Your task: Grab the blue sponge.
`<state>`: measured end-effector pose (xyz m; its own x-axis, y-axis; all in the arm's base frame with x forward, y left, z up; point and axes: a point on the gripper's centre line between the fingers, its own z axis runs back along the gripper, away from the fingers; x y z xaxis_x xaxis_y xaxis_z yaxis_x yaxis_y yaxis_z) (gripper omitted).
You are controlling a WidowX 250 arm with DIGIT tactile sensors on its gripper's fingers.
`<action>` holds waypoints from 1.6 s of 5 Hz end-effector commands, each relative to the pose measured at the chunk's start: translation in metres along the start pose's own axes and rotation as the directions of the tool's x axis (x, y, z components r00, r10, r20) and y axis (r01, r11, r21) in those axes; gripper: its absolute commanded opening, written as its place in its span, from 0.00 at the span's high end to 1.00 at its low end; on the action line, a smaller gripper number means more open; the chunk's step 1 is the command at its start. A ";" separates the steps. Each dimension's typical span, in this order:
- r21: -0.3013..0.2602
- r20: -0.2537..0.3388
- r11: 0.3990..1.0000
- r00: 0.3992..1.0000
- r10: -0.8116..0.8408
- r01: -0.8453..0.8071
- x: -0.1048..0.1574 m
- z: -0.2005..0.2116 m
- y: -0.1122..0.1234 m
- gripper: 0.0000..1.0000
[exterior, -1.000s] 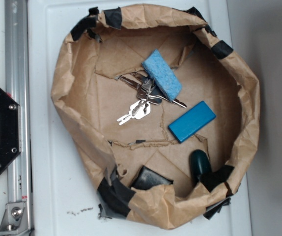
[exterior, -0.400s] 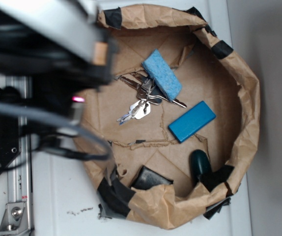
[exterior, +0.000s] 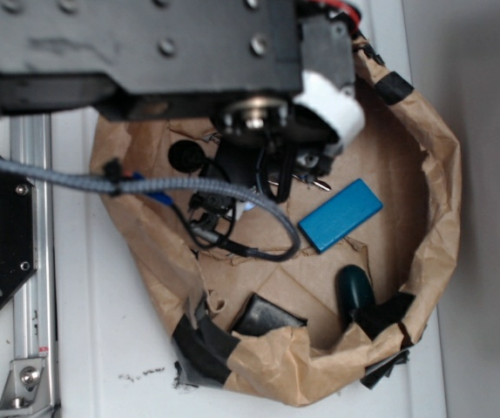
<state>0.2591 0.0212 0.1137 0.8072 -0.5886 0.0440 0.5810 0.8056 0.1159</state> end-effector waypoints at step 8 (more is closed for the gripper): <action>-0.033 -0.075 0.944 0.941 -0.329 0.328 0.014 -0.094 0.000 1.00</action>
<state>0.2813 0.0325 0.0216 0.5837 -0.8087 -0.0732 0.8116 0.5782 0.0838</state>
